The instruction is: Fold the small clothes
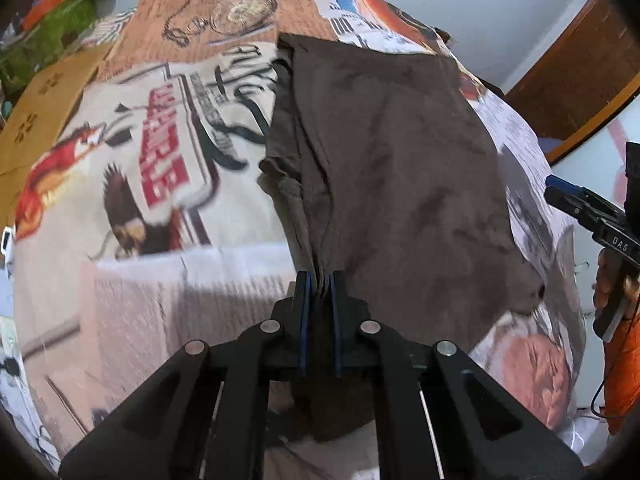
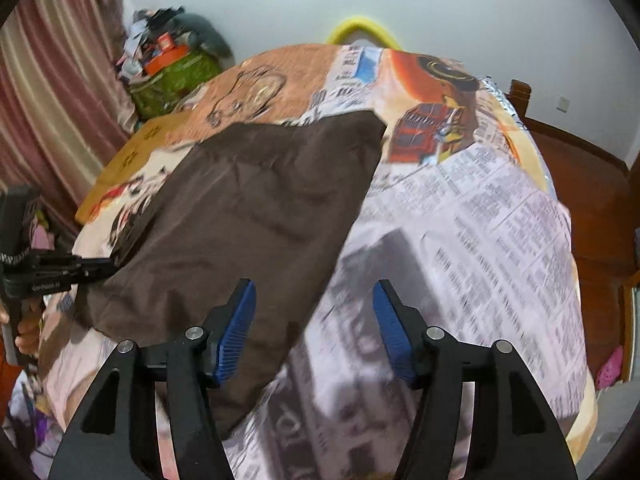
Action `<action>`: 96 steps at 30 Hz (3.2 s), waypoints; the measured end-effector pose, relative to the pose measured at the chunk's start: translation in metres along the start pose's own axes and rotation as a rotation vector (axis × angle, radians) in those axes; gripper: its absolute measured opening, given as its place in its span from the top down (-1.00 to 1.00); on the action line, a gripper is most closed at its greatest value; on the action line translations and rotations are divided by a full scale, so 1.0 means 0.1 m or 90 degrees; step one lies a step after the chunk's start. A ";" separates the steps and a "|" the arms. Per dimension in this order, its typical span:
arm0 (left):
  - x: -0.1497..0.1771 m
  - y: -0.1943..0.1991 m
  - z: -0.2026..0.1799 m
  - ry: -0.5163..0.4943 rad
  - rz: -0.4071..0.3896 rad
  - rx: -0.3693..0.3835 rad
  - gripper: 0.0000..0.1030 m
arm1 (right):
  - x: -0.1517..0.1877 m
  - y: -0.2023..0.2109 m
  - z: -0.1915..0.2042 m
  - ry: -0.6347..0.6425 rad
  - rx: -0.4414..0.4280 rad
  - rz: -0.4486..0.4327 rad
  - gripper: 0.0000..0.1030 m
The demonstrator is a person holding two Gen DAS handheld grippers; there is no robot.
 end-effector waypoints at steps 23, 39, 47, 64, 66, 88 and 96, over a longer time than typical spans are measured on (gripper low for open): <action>0.19 0.36 0.05 -0.027 -0.065 -0.065 -0.12 | 0.59 0.05 0.19 -0.055 -0.025 0.049 -0.37; 0.18 -0.11 -0.09 0.011 -0.002 0.030 0.35 | 0.65 -0.27 0.49 -0.038 -0.098 0.064 0.10; 0.19 -0.01 -0.20 -0.014 -0.025 0.025 0.76 | 0.64 -0.22 0.49 -0.038 -0.109 0.048 0.79; -0.54 0.53 -0.44 -0.019 -0.124 0.050 0.91 | -0.02 0.19 0.35 -0.015 -0.076 -0.080 0.84; -0.69 0.53 -0.44 -0.017 -0.134 0.049 0.91 | -0.14 0.21 0.32 -0.008 -0.071 -0.092 0.84; -0.01 -0.02 -0.18 0.034 0.035 0.094 0.87 | 0.29 0.02 0.19 0.012 -0.064 -0.007 0.82; 0.11 0.06 -0.11 0.064 0.031 0.085 0.11 | 0.47 0.03 0.22 -0.022 -0.073 0.008 0.64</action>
Point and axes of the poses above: each gripper's, at about its wrist camera, not at the fingertips, and y roughly against the way its jaws point, z to its left, x to its underside, the point moved 6 cm from there along -y, roughly the way its jaws point, and after that the axes turned 8 degrees about y, right-handed, at the moved point
